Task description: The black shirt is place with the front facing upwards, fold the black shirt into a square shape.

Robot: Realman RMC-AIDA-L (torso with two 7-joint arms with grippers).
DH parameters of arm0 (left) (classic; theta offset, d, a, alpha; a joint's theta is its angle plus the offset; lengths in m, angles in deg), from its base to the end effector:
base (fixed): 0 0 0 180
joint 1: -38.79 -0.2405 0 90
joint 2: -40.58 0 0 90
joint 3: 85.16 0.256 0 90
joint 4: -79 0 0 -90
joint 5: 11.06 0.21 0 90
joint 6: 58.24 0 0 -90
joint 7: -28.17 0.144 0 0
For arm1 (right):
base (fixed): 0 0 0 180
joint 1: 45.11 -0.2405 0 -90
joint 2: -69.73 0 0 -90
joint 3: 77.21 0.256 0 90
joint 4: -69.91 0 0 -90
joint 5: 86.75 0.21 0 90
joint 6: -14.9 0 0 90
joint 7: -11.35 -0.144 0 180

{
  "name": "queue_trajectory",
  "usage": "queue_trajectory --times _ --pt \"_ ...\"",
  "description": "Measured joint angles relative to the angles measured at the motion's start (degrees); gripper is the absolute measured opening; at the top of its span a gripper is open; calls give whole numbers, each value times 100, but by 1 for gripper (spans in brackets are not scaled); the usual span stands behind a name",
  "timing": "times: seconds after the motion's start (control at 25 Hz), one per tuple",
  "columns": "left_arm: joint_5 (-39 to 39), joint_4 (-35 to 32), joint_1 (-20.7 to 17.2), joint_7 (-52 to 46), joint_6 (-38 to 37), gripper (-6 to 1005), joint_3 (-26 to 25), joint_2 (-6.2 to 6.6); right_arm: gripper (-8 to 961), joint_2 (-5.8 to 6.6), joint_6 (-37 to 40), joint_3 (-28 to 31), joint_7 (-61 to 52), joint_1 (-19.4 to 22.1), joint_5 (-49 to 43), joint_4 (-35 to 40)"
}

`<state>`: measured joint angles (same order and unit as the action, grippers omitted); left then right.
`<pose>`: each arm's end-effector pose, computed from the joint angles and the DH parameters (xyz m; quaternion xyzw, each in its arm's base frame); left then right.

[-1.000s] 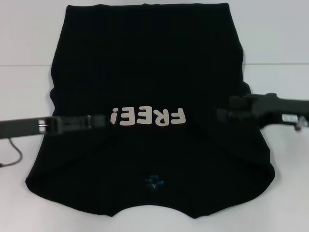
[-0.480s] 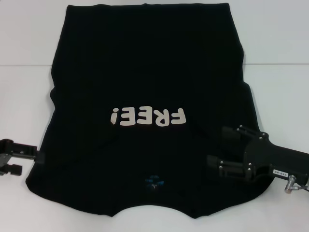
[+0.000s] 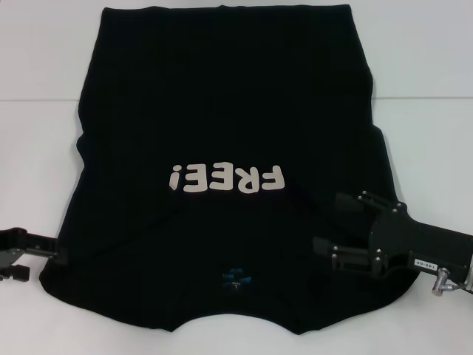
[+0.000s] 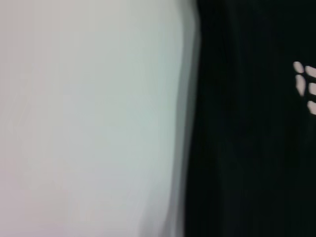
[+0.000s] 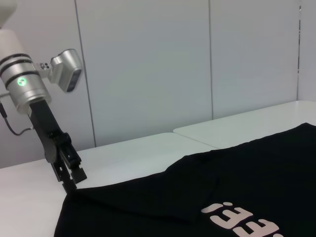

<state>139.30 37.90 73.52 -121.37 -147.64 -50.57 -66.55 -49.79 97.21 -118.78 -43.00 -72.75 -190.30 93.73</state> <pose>-0.3421 0.3394 0.0905 -0.6823 -0.7133 0.0052 0.1601 0.2823 0.3114 -0.0354 -0.9285 0.1443 0.2740 0.2049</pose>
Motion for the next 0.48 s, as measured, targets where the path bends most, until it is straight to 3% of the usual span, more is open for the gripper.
queue_trajectory --times 0.48 --pt "93 60 46 63 310 900 95 -112 946 13 -7 11 -22 -15 10 0"
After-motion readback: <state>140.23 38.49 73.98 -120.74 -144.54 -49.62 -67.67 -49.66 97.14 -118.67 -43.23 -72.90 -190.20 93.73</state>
